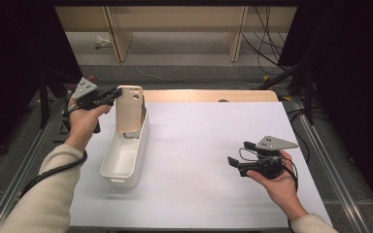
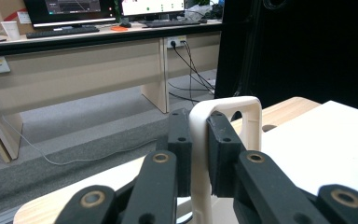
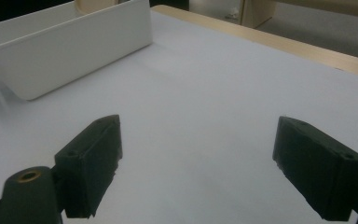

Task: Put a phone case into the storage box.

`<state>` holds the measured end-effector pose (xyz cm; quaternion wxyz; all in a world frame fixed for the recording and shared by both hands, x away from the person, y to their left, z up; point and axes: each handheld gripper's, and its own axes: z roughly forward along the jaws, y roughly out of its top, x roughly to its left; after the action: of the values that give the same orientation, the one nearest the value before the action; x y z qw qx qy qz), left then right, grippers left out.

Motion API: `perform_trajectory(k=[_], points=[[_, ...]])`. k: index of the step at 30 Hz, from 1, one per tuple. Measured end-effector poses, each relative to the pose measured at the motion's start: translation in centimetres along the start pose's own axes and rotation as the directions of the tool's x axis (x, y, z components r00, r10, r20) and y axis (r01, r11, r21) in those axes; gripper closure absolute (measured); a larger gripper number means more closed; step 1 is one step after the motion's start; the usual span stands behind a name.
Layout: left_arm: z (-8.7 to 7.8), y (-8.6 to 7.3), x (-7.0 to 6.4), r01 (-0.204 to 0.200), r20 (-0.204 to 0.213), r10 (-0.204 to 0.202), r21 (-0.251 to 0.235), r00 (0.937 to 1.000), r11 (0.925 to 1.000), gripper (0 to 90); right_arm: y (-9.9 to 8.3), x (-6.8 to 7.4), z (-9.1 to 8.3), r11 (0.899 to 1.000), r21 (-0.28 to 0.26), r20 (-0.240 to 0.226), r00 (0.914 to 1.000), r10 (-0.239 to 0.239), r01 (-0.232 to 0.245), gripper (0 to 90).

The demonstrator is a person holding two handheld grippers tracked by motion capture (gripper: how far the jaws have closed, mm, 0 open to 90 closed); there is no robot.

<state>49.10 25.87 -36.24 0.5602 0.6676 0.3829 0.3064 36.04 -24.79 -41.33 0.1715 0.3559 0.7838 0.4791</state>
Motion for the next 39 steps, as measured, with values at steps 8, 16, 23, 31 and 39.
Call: perform_trajectory(k=[8, 16, 23, 31, 39], points=[[0.3, -0.6, 0.1, 0.005, 0.002, -0.005, 0.015, 1.0, 0.9999, 81.1, 0.0, 0.0, 0.0, 1.0, -0.003, 0.0, 1.0, 0.001, -0.001, 16.5], [0.5, -0.9, 0.2, 0.008, 0.005, -0.008, 0.022, 1.0, 0.9997, 81.2, 0.0, 0.0, 0.0, 1.0, -0.006, -0.001, 1.0, 0.005, -0.005, 16.5], [0.7, -1.3, 0.3, 0.018, 0.005, -0.018, 0.029, 0.9998, 0.9994, 81.1, 0.0, 0.0, 0.0, 1.0, -0.006, -0.002, 1.0, 0.004, -0.004, 16.5], [0.9, -1.9, 0.5, 0.031, 0.003, -0.031, 0.04, 0.9995, 0.9987, 81.1, 0.0, 0.0, 0.0, 1.0, -0.006, -0.003, 1.0, 0.006, -0.006, 16.5], [1.2, -2.5, 0.6, 0.041, 0.001, -0.041, 0.052, 0.9992, 0.9978, 81.0, 0.0, 0.0, 0.1, 1.0, -0.01, -0.001, 1.0, 0.009, -0.009, 16.5]])
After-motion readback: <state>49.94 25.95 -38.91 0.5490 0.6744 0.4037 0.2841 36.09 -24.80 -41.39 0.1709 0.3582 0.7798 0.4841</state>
